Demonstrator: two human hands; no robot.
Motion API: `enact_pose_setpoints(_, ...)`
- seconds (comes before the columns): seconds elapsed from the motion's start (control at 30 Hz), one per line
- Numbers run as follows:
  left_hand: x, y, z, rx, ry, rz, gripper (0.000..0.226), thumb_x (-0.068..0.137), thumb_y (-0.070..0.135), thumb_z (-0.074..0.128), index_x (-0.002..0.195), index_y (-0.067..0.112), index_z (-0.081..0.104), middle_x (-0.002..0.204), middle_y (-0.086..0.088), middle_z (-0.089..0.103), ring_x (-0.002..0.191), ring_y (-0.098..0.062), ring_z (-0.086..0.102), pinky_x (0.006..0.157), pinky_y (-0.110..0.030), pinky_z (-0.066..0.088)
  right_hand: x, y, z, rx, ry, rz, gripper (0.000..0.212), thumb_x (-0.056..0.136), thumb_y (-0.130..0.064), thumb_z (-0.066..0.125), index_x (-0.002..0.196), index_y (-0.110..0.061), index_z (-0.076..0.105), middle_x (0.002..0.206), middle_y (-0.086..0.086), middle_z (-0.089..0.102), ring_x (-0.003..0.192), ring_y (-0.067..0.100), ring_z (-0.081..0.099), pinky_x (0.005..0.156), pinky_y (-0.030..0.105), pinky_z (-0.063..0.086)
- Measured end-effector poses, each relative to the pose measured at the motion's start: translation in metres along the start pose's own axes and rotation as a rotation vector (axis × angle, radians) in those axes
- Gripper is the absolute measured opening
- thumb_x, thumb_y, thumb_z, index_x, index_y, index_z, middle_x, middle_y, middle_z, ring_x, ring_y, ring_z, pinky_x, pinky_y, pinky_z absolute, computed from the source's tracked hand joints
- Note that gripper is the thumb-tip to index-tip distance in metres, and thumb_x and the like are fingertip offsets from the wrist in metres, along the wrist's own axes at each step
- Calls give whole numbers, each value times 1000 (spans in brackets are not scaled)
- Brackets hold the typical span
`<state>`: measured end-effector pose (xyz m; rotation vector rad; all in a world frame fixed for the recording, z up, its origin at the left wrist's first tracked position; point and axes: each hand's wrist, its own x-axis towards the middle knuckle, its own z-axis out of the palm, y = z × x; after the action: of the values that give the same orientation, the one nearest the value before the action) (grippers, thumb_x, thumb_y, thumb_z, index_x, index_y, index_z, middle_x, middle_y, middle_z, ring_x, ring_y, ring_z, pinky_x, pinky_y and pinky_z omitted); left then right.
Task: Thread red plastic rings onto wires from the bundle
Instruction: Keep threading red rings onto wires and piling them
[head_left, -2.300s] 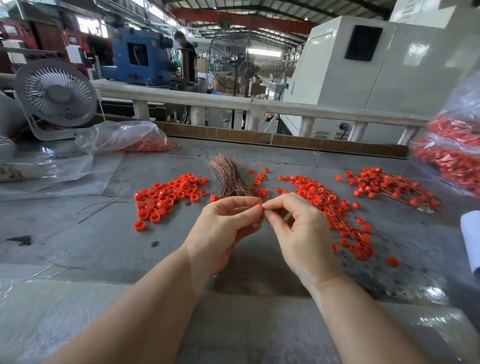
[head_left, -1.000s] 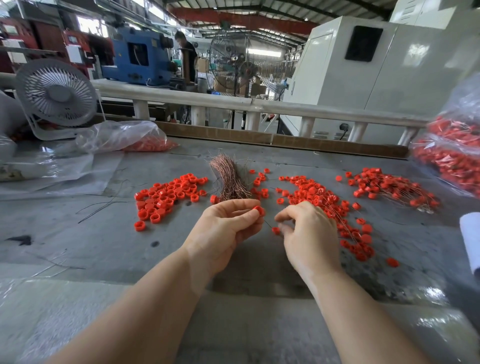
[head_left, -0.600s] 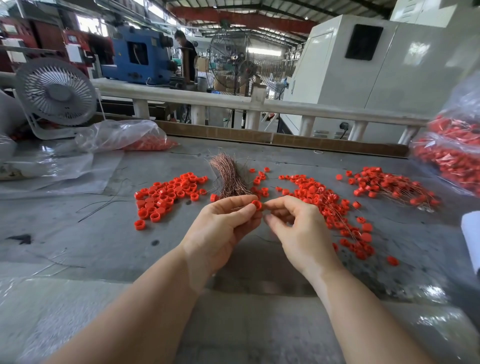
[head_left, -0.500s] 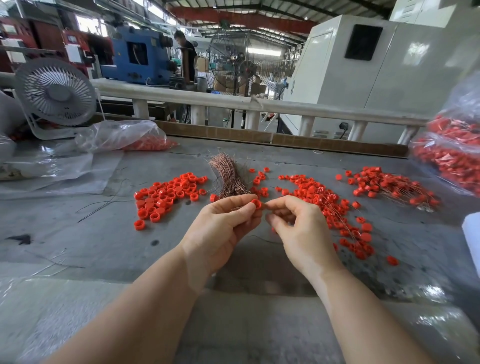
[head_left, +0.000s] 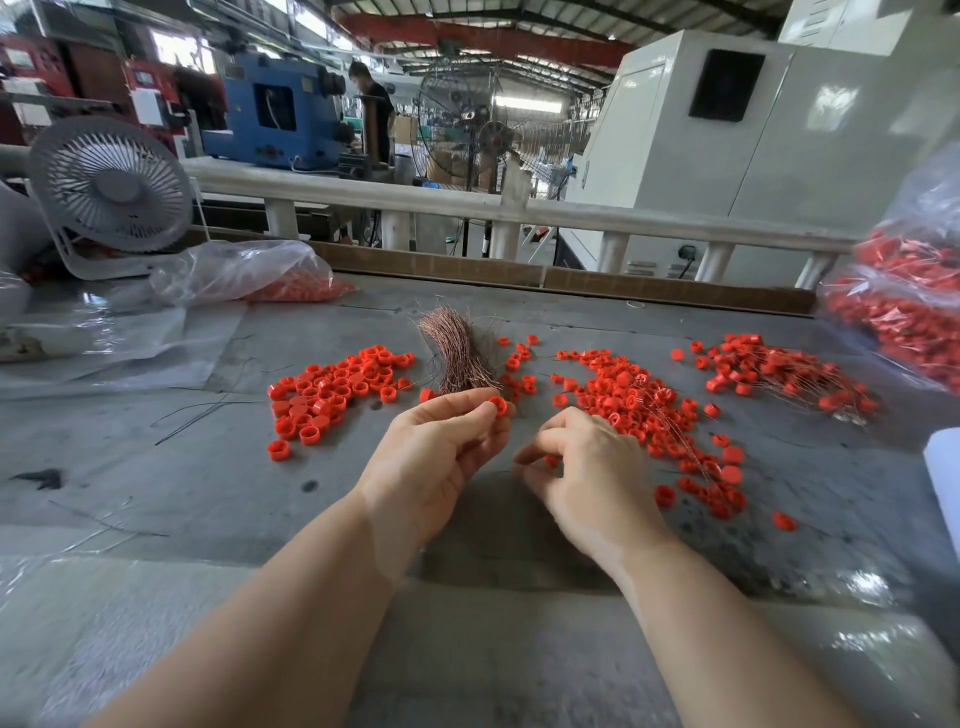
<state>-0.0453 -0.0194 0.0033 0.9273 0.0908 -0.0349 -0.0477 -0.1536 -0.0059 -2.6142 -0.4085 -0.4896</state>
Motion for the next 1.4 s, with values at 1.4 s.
enact_pose_setpoints(1.4, -5, -3, 1, 231, -87, 29, 25, 89, -9, 46, 76, 4, 63, 72, -6, 60, 51, -9, 61, 54, -20, 55, 1, -2, 2, 345, 193, -27, 14, 90, -12, 57, 78, -17, 53, 68, -12, 51, 71, 15, 49, 70, 34, 41)
